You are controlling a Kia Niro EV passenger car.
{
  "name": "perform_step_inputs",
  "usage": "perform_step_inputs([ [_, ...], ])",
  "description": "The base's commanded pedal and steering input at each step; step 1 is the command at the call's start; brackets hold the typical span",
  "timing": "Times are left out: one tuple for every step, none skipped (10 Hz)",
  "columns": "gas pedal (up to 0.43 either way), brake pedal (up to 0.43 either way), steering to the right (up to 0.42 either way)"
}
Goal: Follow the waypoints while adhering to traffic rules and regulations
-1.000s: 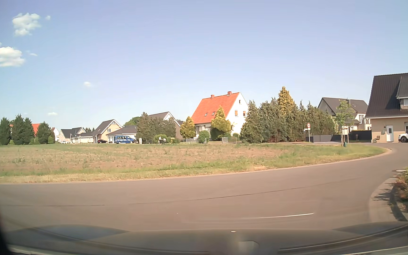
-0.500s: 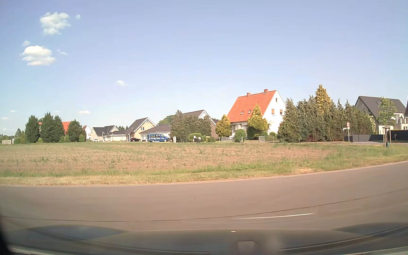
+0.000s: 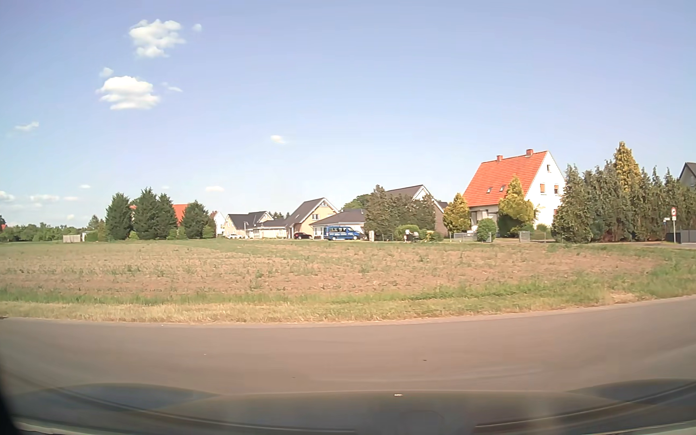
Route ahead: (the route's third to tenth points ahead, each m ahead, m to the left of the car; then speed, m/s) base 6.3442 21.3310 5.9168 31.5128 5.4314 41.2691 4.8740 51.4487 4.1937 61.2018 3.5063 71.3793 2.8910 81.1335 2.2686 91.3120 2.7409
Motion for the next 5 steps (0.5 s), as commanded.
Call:
perform_step_inputs([
  [0.000,0.006,-0.485],
  [0.039,0.006,-0.503],
  [0.059,0.006,-0.520],
  [0.059,0.006,-0.528],
  [0.087,0.006,-0.533],
])
